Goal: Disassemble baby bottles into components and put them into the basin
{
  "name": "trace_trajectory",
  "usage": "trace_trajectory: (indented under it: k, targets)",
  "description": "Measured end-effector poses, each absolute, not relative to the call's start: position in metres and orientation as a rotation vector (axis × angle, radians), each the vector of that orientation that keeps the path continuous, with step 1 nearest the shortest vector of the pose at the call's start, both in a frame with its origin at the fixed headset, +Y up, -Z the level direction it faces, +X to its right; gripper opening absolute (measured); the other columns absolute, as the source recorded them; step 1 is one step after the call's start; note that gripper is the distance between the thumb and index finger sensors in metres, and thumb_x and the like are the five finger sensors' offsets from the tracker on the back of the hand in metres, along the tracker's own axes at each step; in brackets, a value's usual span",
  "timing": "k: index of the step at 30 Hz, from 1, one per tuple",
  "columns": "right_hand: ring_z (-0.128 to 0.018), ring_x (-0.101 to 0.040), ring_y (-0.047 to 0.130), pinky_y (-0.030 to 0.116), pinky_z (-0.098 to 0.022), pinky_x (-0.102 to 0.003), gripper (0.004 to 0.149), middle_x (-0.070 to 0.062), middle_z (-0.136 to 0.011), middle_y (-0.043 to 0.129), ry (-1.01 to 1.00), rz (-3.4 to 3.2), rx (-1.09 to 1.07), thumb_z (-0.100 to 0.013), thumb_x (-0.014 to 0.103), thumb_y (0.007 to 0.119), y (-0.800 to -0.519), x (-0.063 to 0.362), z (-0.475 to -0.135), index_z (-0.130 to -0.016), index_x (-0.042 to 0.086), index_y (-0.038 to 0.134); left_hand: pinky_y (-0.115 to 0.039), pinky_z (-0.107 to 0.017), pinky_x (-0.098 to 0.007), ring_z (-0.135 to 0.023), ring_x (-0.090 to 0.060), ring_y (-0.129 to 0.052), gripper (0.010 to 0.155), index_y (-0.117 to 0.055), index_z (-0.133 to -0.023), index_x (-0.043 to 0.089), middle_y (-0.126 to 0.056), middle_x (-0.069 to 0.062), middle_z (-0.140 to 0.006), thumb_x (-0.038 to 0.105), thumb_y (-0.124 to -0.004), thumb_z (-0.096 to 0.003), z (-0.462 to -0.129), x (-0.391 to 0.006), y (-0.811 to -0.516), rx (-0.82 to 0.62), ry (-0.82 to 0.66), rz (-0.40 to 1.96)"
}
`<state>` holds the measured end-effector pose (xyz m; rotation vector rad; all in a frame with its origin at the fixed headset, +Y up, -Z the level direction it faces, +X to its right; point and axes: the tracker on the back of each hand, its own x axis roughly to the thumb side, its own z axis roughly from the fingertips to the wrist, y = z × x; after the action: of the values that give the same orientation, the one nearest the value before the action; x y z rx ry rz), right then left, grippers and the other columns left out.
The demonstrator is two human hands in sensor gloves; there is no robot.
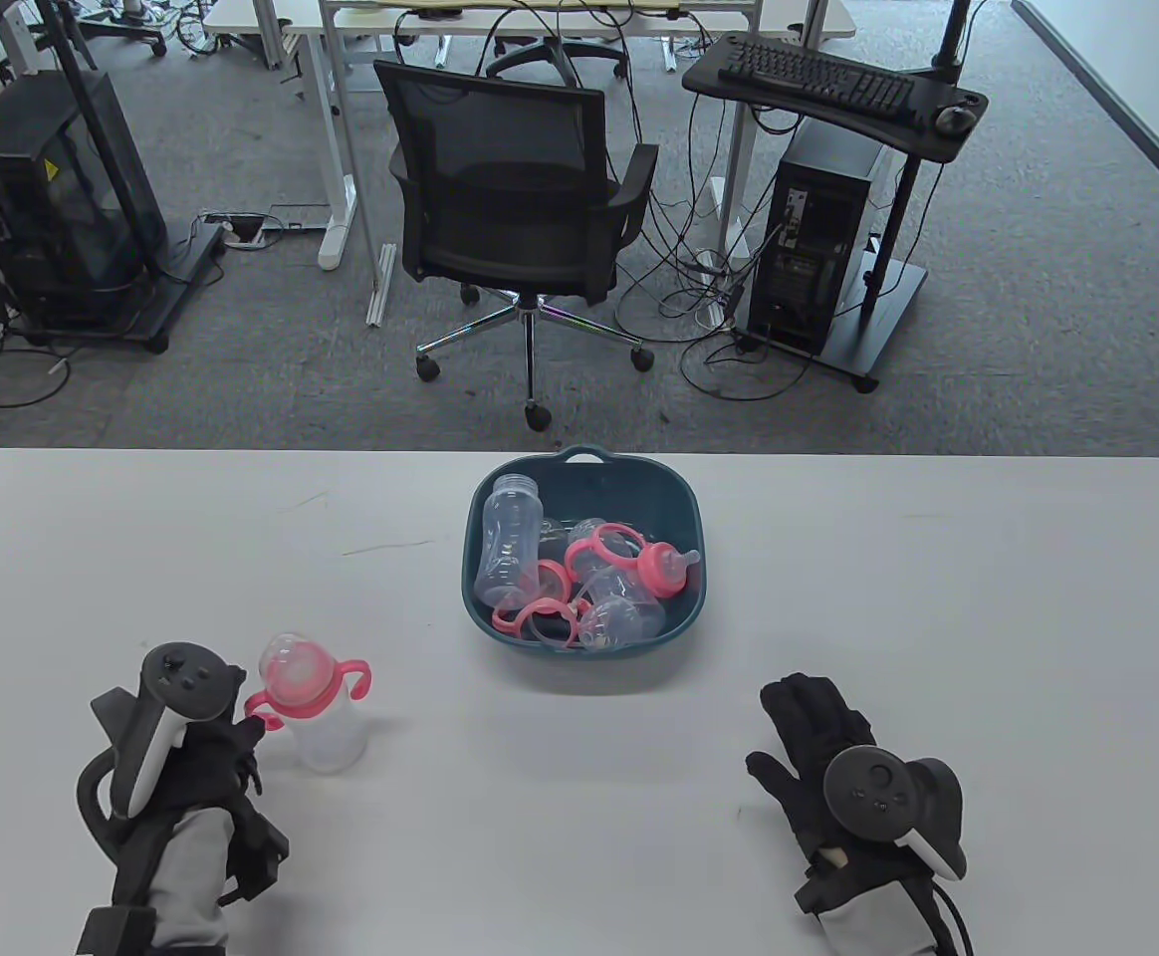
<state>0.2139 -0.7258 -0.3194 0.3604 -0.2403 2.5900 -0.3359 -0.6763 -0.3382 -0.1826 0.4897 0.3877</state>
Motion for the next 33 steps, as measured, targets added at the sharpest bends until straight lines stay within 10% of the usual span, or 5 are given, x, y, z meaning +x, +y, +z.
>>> trace_trajectory:
  k: [33]
  targets:
    - [-0.105,-0.046,0.04,0.039,-0.068,-0.068,0.067,-0.018,-0.115,0.045,-0.225,2.575,0.351,-0.053,0.036,0.079,-0.726,0.215,-0.323,-0.109,0.013,0.05,-0.073,-0.059,-0.048,-0.076,-0.027,-0.092,0.039,-0.078,-0.086,0.036,-0.083,0.001,-0.084,0.042,-0.079,-0.0468,-0.337,-0.288,-0.655,0.027,0.214,0.519]
